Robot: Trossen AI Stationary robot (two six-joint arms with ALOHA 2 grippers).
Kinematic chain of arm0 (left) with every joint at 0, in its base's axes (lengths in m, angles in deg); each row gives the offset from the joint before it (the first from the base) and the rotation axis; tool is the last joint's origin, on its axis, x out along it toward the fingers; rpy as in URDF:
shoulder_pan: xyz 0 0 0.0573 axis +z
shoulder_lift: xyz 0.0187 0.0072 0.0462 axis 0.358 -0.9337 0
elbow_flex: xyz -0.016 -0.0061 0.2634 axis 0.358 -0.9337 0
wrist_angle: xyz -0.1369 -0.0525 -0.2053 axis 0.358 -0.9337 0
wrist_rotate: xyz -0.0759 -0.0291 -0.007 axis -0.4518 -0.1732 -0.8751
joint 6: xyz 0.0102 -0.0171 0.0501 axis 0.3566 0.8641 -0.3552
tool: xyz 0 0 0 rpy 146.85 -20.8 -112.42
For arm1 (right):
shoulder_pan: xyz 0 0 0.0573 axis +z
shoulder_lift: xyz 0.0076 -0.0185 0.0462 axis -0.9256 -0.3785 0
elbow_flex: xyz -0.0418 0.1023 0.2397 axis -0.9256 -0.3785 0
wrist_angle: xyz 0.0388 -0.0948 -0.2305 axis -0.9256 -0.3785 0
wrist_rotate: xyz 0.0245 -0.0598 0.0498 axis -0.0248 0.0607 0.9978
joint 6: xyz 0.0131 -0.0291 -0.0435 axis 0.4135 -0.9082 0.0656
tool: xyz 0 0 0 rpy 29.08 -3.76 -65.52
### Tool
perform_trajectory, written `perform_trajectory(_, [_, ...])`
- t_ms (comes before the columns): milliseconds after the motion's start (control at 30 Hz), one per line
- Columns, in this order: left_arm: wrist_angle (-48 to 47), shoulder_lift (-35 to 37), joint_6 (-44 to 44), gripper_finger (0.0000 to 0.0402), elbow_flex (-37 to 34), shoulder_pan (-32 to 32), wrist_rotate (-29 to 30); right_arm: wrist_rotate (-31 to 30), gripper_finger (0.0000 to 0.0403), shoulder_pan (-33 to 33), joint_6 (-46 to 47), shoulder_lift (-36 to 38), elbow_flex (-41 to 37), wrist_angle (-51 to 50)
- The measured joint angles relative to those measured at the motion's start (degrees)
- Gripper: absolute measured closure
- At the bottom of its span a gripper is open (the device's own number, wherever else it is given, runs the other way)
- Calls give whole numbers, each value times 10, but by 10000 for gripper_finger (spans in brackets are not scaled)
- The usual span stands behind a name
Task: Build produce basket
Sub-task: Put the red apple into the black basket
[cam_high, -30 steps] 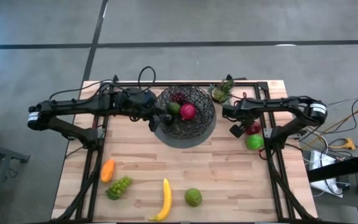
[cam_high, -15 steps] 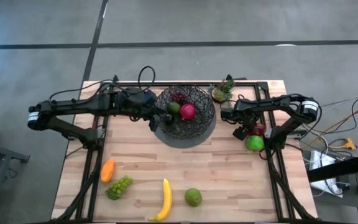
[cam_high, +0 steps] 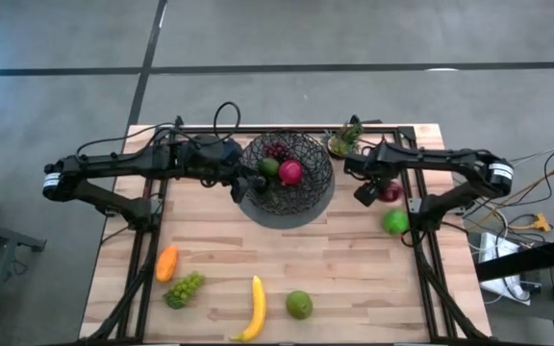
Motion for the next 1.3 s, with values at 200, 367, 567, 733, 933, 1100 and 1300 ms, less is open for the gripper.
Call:
perform_trajectory(200, [0, 0, 0, 230, 0, 0, 0, 9, 191, 0, -1, 26, 66, 5])
perform_trajectory(367, [5, 0, 0, 230, 0, 0, 0, 87, 191, 0, -5, 40, 143, 50])
perform_trajectory(567, [16, 1, 0, 230, 7, 0, 0, 190, 191, 13, 14, 34, 193, 223])
perform_trajectory(733, [15, 7, 0, 230, 16, 0, 1, 189, 191, 33, 42, -7, 177, 388])
perform_trajectory(933, [14, 16, 0, 230, 15, 0, 1, 155, 191, 37, 63, -95, 165, 445])
perform_trajectory(1100, [13, 21, 0, 230, 14, 0, 1, 128, 190, 27, 74, -138, 169, 445])
perform_trajectory(1300, [11, 25, 0, 230, 11, 0, 0, 121, 154, 13, 76, -162, 176, 430])
